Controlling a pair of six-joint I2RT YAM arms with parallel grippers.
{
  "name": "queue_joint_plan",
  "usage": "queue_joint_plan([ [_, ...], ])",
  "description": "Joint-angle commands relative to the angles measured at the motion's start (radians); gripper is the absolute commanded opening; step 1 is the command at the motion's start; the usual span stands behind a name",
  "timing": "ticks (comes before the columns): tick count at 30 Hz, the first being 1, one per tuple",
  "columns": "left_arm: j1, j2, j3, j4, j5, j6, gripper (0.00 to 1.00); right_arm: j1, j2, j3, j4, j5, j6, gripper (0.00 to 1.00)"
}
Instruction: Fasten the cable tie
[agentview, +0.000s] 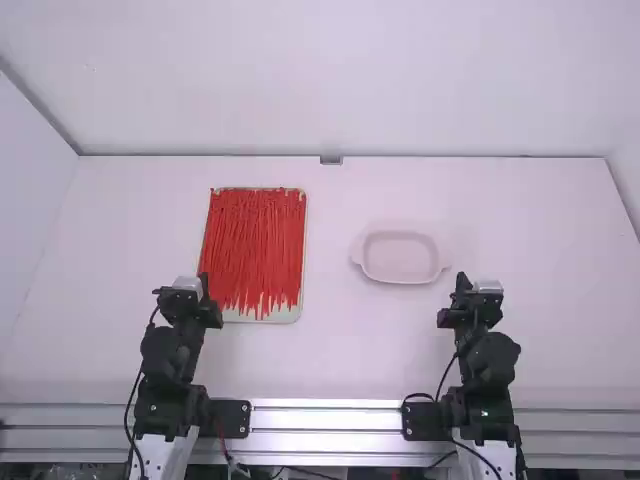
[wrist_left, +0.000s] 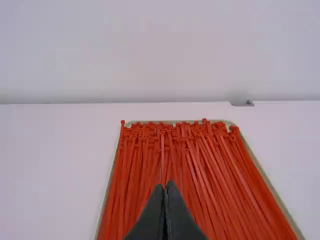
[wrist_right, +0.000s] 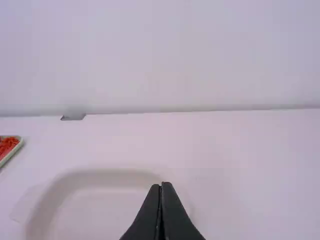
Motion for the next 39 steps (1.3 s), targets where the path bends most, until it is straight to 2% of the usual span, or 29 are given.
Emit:
queue_joint_plan([
  [1,0.0,0.0,0.0,0.0,0.0,0.0,0.0,0.0,0.0,0.0,0.0,-0.001,0.003,0.0],
  [15,0.003,0.089,0.06,-0.024,0.029,-0.004,0.09,0.009,0.076,0.044,-0.003,-0.014,0.002,0.09],
  [27,0.009,0.311,0.194,-0.07,0.092,-0.014,0.27,0.033,0.286,0.155,-0.012,-0.052,0.003,0.27],
  [39,0.017,0.581,0.363,-0.136,0.175,-0.027,0.5,0.107,0.509,0.292,-0.041,-0.078,0.005,0.49],
])
